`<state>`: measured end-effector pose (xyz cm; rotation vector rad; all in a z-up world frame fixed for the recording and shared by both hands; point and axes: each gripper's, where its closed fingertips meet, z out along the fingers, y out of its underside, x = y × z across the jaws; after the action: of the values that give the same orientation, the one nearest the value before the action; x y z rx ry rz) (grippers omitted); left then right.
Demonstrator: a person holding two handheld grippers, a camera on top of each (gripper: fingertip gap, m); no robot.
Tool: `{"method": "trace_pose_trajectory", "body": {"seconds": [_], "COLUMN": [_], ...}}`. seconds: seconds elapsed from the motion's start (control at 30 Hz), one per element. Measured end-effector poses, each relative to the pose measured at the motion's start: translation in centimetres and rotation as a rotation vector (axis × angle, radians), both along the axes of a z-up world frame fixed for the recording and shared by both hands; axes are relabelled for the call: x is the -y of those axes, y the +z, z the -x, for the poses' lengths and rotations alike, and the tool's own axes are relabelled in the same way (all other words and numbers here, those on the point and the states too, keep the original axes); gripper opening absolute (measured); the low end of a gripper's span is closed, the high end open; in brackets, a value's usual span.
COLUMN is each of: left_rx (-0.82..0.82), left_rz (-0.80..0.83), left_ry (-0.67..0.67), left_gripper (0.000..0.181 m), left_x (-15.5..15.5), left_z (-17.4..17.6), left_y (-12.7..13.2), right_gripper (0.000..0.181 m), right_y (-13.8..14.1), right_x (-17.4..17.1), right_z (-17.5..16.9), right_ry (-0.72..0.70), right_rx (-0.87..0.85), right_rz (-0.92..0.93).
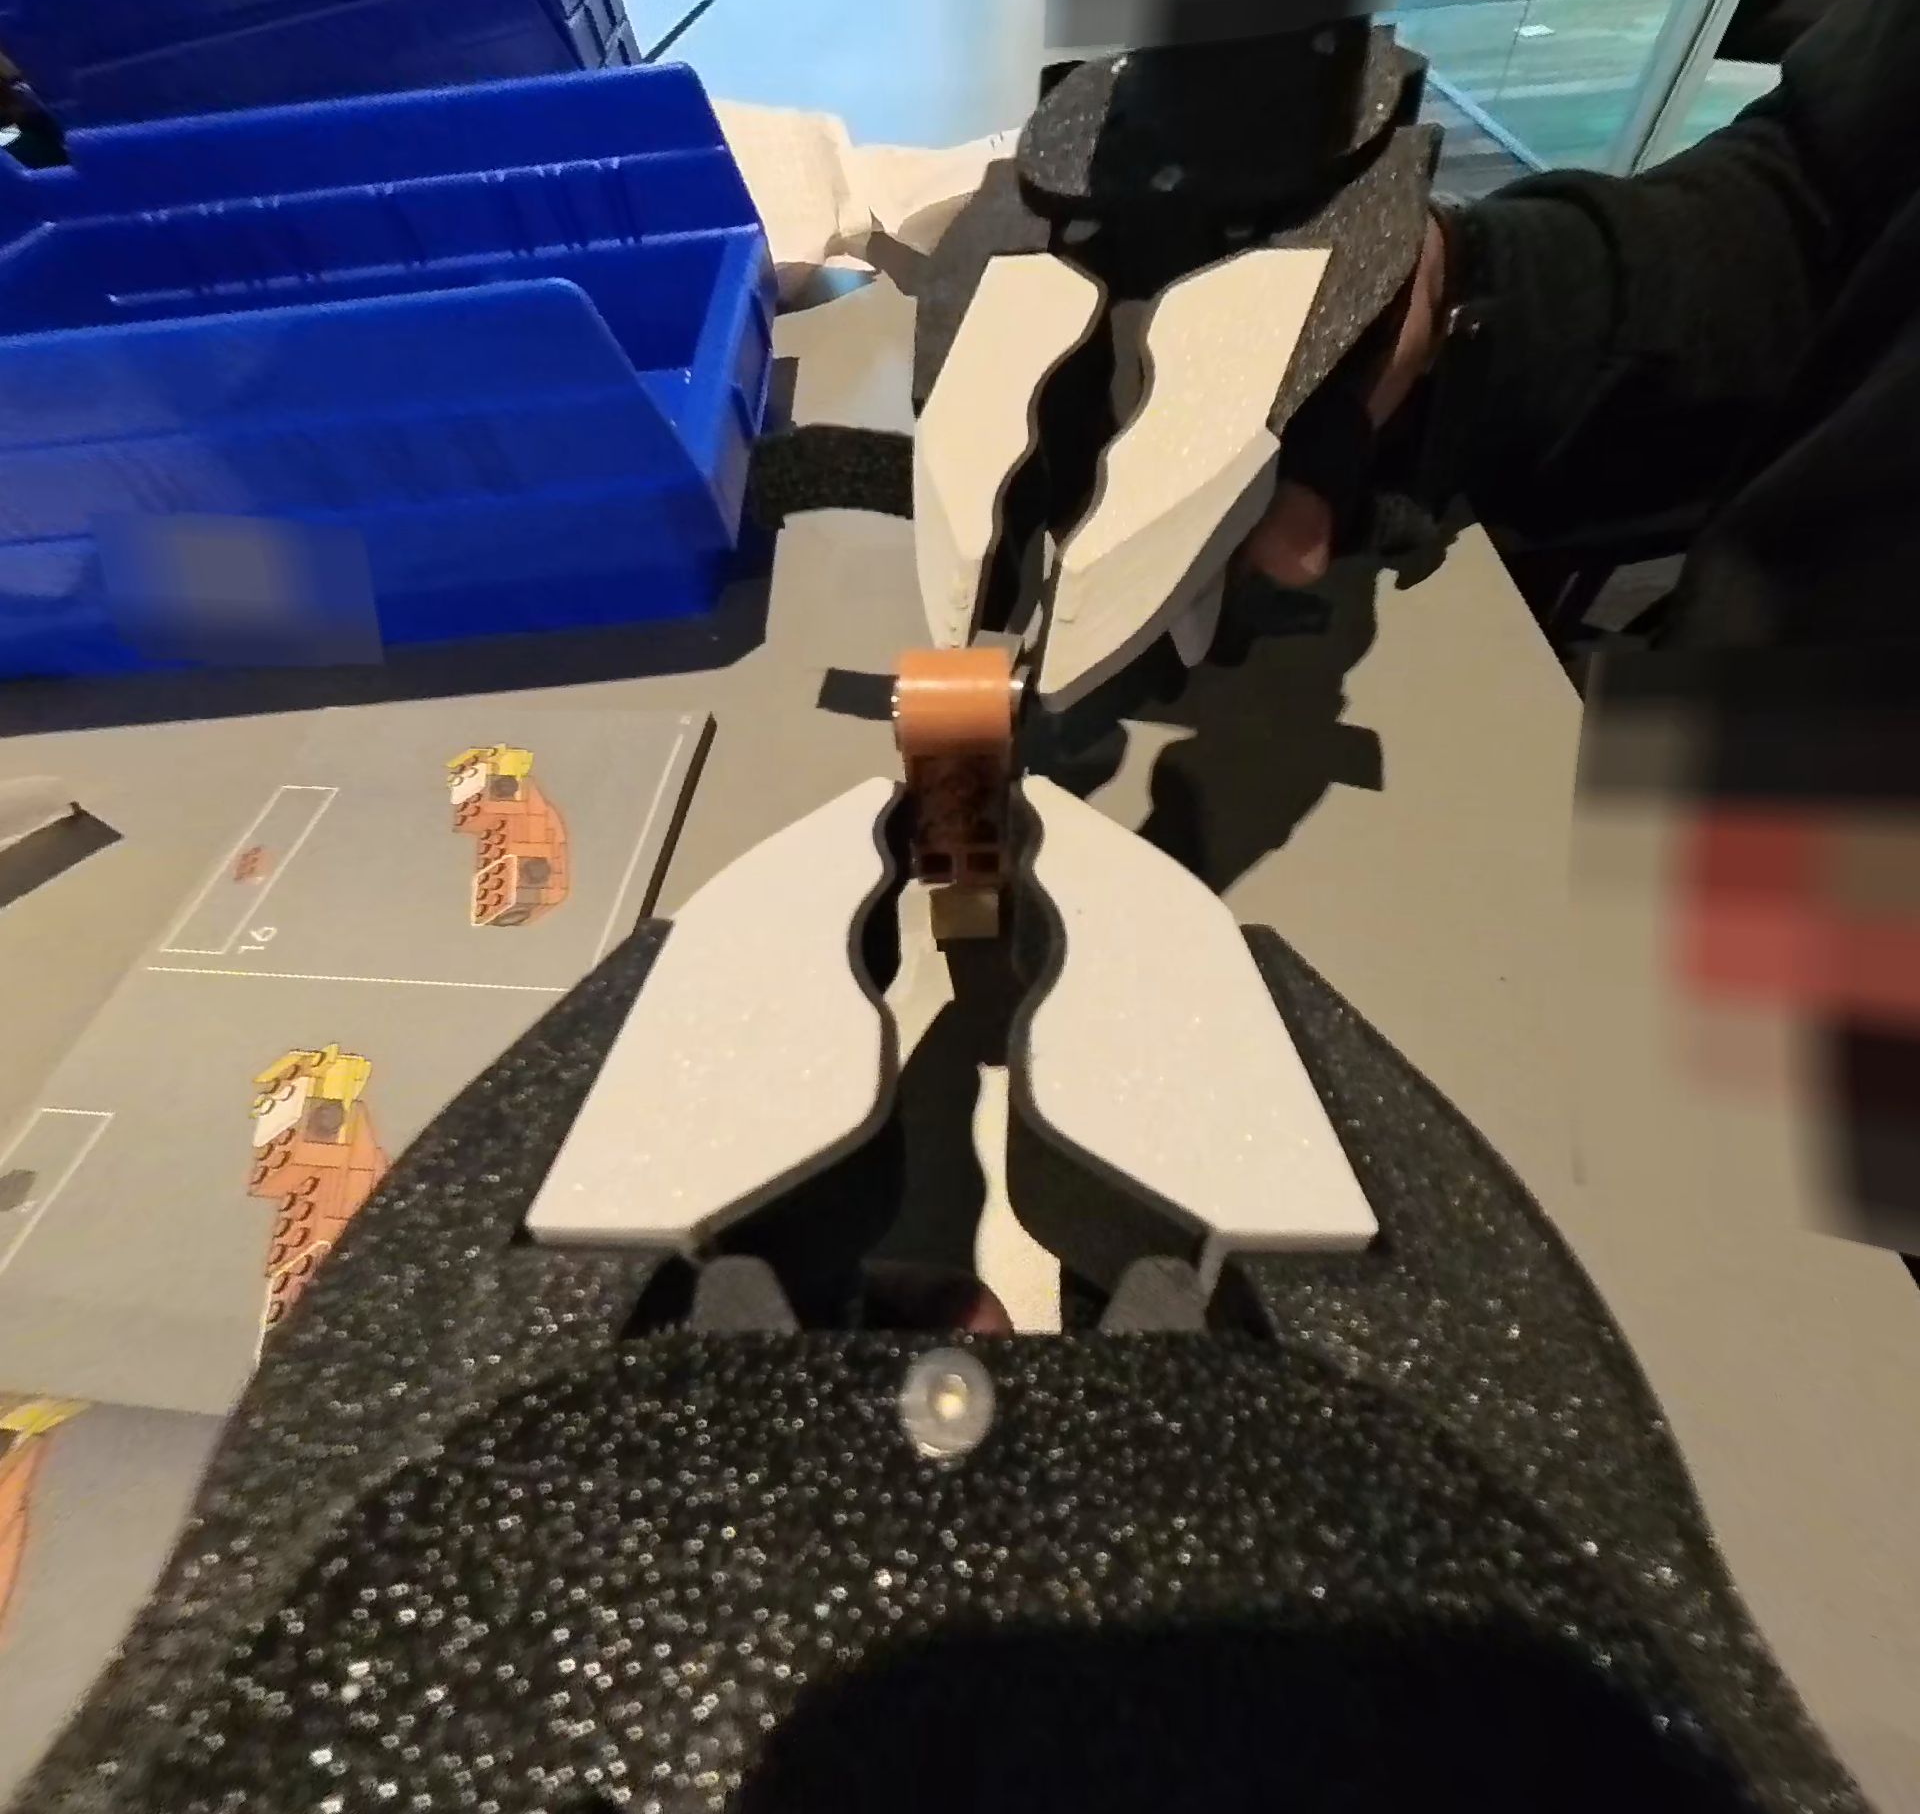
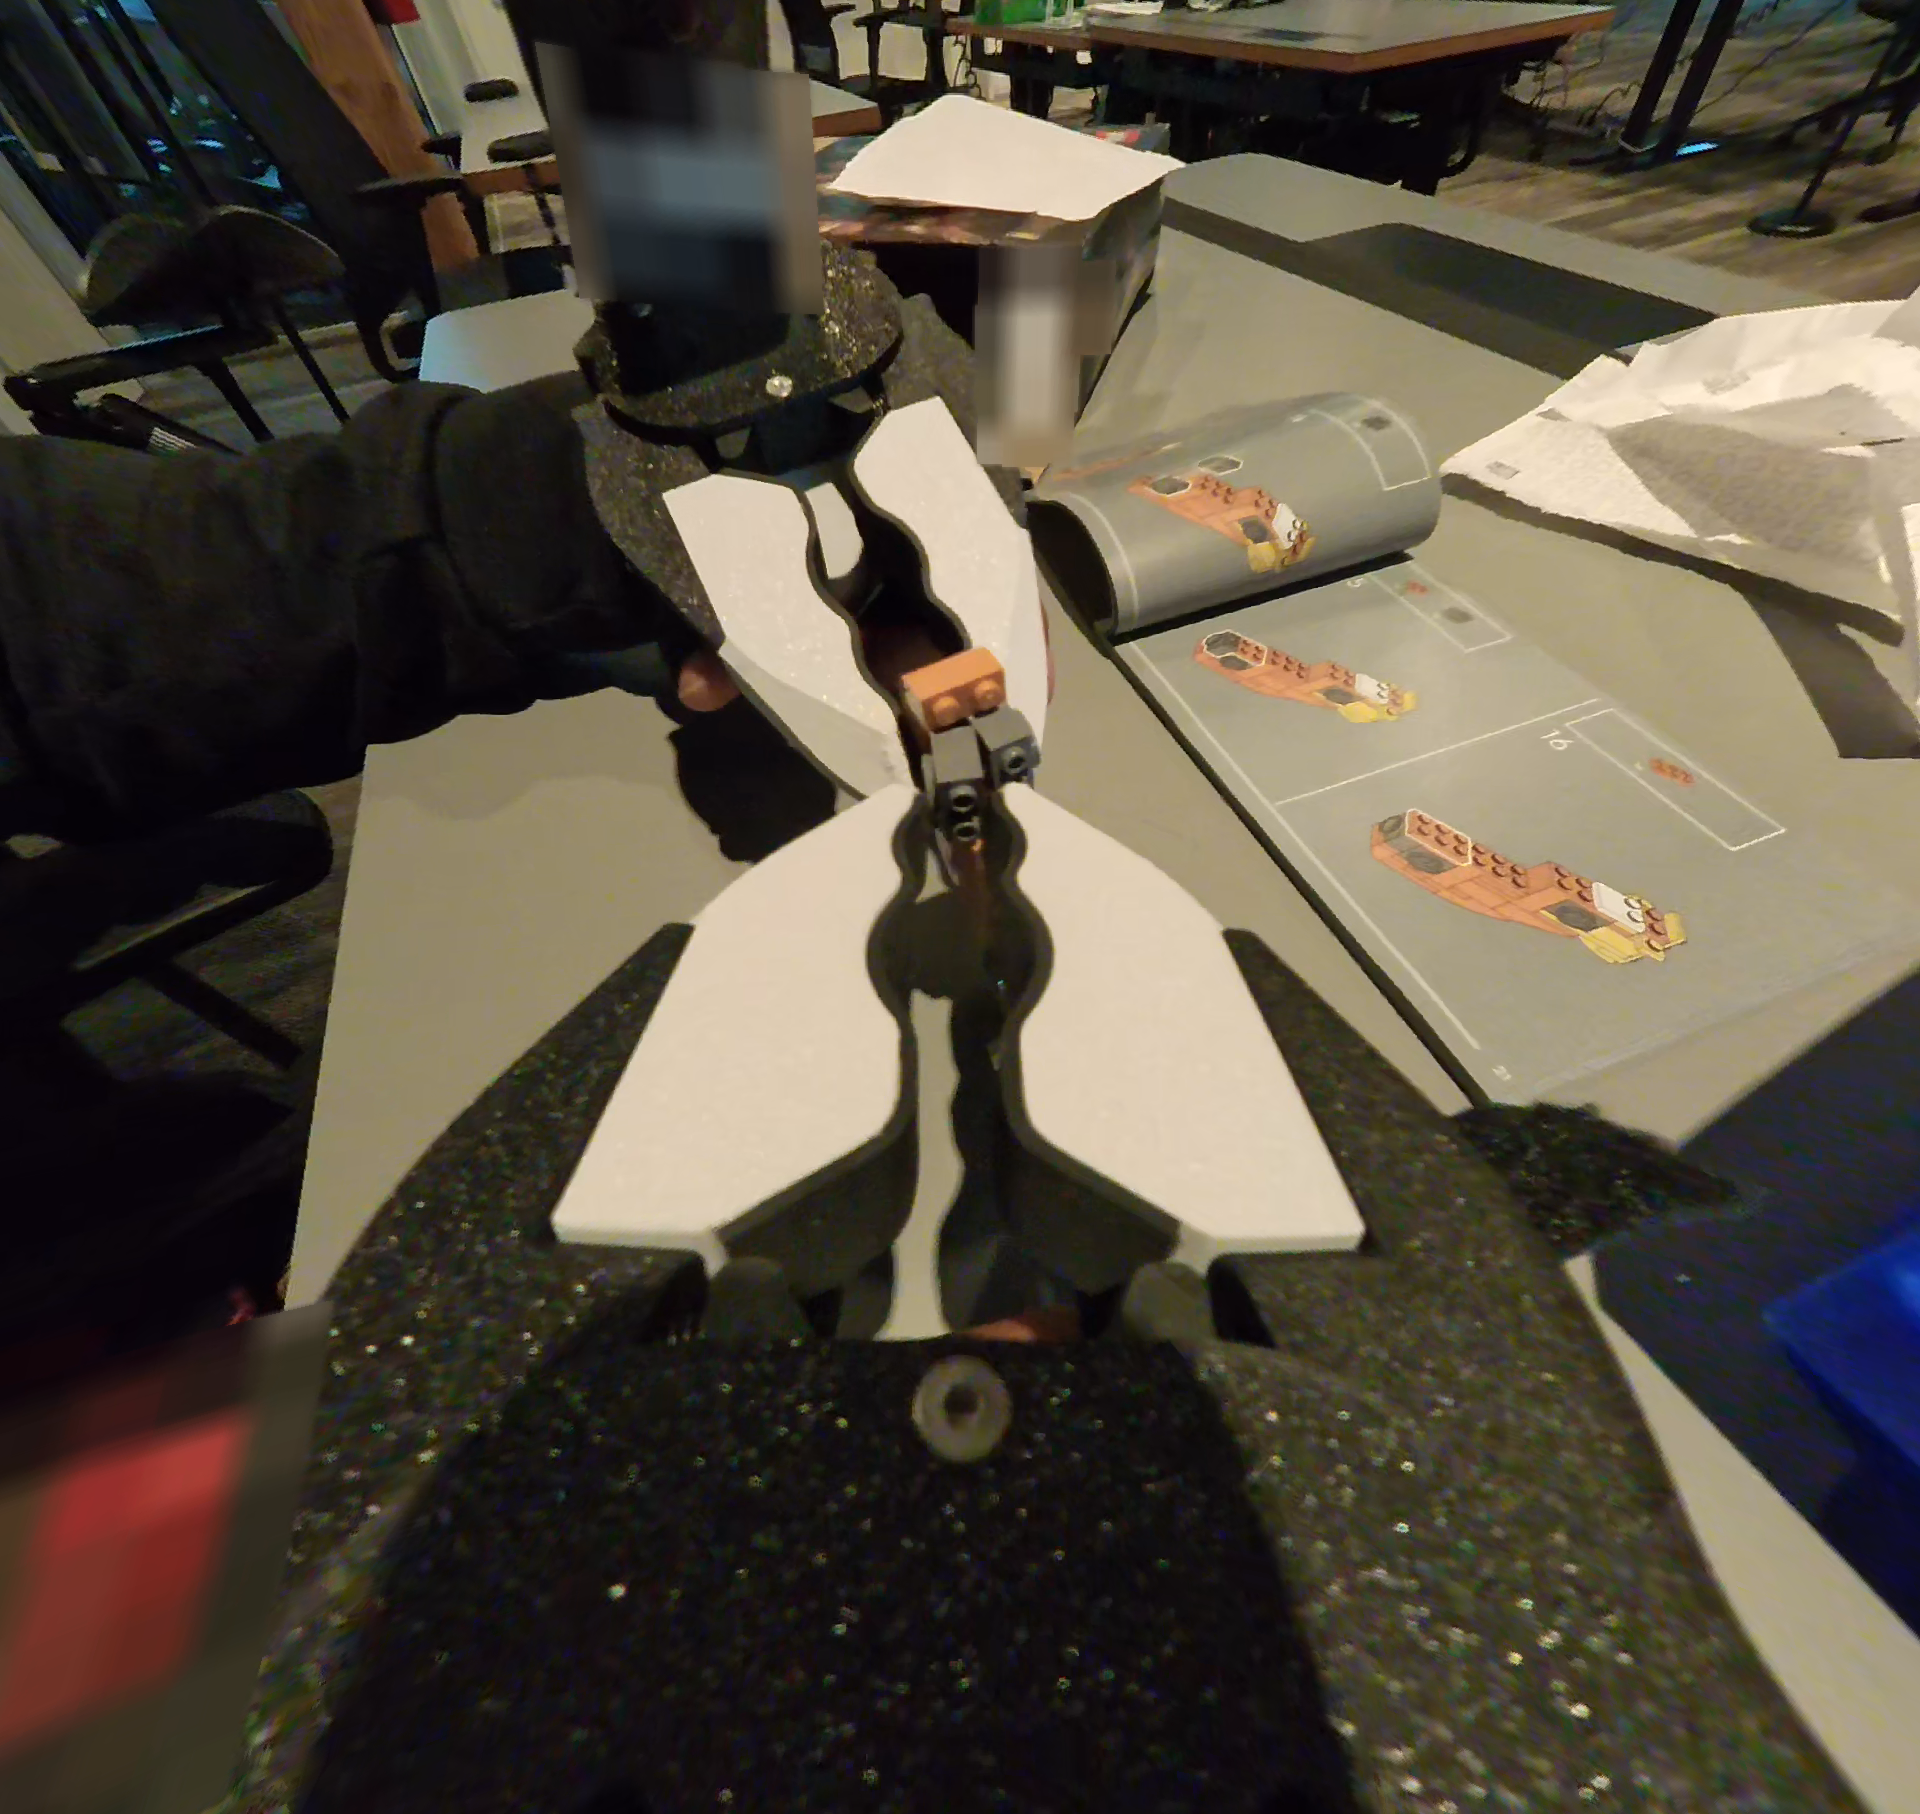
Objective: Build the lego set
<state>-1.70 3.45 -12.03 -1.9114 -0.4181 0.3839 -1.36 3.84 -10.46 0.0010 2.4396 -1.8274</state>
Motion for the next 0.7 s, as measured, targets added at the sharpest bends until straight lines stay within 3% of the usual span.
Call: {"method": "trace_pose_trajectory", "body": {"seconds": [0.7], "left_rx": [0.021], "left_rz": [-0.007], "left_ry": [0.004], "left_gripper": [0.017], "left_x": [-0.12], "left_z": [-0.14], "left_y": [-0.05], "right_gripper": [0.014], "right_y": [-0.32], "right_x": [0.29], "right_z": [0.2], "right_ry": [-0.064], "right_rx": [-0.053], "right_rz": [-0.009]}}
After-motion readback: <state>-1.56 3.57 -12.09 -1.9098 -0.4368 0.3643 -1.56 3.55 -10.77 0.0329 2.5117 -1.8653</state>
